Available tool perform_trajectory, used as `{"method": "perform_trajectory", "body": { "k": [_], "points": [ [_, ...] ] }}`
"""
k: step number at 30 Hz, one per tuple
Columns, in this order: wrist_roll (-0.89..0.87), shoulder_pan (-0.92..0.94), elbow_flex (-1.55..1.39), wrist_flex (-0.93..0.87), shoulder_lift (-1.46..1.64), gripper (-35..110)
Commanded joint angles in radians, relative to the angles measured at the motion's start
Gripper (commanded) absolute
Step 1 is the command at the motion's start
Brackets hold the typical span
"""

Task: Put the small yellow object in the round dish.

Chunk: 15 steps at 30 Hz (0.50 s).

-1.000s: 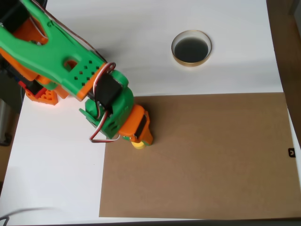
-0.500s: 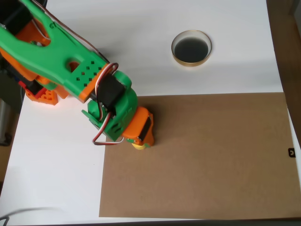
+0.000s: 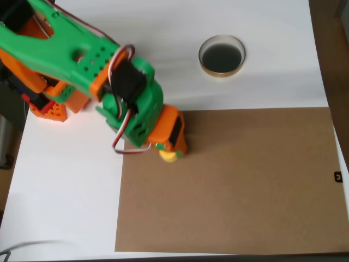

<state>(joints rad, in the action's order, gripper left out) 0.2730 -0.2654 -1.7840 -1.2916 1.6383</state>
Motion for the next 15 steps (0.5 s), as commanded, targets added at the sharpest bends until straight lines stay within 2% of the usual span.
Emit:
{"method": "perform_trajectory", "body": {
  "k": [1,15],
  "points": [
    [0.020,-0.072,0.089,-0.043,0.109,0],
    [0.015,-0.376,0.140,-0.124,0.098,0]
  ]
}}
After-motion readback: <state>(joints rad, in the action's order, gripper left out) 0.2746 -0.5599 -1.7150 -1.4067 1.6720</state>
